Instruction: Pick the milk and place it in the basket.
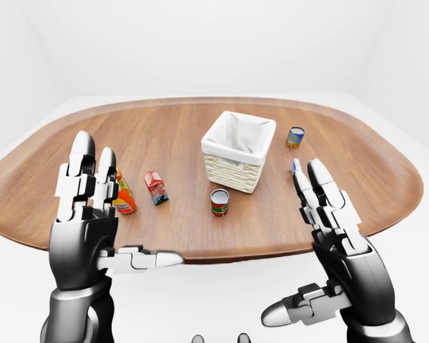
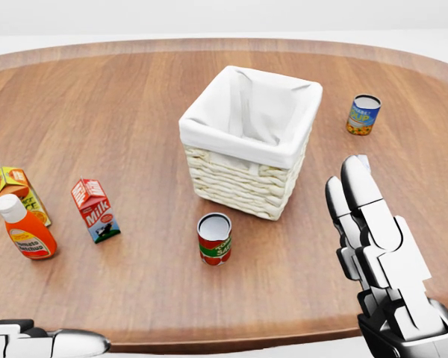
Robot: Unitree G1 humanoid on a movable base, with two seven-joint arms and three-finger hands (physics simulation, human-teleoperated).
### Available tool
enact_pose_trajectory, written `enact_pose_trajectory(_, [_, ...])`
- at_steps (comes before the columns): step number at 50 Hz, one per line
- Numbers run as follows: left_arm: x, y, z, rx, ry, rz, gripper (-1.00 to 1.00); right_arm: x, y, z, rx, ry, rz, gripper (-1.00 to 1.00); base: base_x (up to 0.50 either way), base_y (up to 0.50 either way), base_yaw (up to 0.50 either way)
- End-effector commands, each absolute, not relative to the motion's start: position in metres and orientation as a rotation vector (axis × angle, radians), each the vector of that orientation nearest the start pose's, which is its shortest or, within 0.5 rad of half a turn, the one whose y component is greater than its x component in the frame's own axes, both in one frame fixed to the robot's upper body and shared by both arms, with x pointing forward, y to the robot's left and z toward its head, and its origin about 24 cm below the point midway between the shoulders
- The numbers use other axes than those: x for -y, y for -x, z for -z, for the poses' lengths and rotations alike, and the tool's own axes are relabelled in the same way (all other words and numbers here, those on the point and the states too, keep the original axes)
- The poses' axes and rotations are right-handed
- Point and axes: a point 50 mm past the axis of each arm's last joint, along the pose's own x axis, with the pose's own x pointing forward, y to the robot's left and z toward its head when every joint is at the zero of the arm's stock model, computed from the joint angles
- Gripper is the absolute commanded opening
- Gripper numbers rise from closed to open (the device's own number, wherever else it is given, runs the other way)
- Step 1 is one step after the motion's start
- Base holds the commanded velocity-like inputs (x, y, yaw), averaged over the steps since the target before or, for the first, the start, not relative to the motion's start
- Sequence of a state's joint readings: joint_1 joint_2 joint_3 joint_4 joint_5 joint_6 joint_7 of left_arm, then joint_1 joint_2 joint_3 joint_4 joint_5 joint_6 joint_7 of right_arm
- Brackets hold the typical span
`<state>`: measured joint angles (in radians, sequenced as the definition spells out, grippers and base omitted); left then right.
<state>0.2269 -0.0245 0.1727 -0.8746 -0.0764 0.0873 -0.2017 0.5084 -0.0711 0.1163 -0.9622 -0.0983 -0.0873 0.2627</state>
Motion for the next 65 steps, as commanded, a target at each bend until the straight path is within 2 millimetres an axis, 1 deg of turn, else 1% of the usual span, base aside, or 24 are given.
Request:
enact_pose_trajectory(1, [-0.1783,-0.1677,-0.1798,0.563,-0.072,0.004,1.00,0.1367,-0.1315,-0.1682,0.526,0.207,-0.257,1.00,0.22,0.00,0.00])
enact_pose_trajectory(7, [-0.1782,-0.1687,-0.1781,0.554,-0.072,0.006,1.00,0.1363,-0.1309,-0.1689,0.529,0.208,-0.258,1.00,0.22,0.00,0.00])
enact_pose_trajectory(26, [-0.1765,-0.1688,-0.1758,0.541,-0.073,0.013,1.00,0.1344,-0.1322,-0.1624,0.495,0.212,-0.266,1.00,0.22,0.00,0.00])
enact_pose_trajectory(65, [-0.1741,-0.1695,-0.1714,0.516,-0.074,0.025,1.00,0.1334,-0.1325,-0.1609,0.488,0.214,-0.270,1.00,0.22,0.00,0.00])
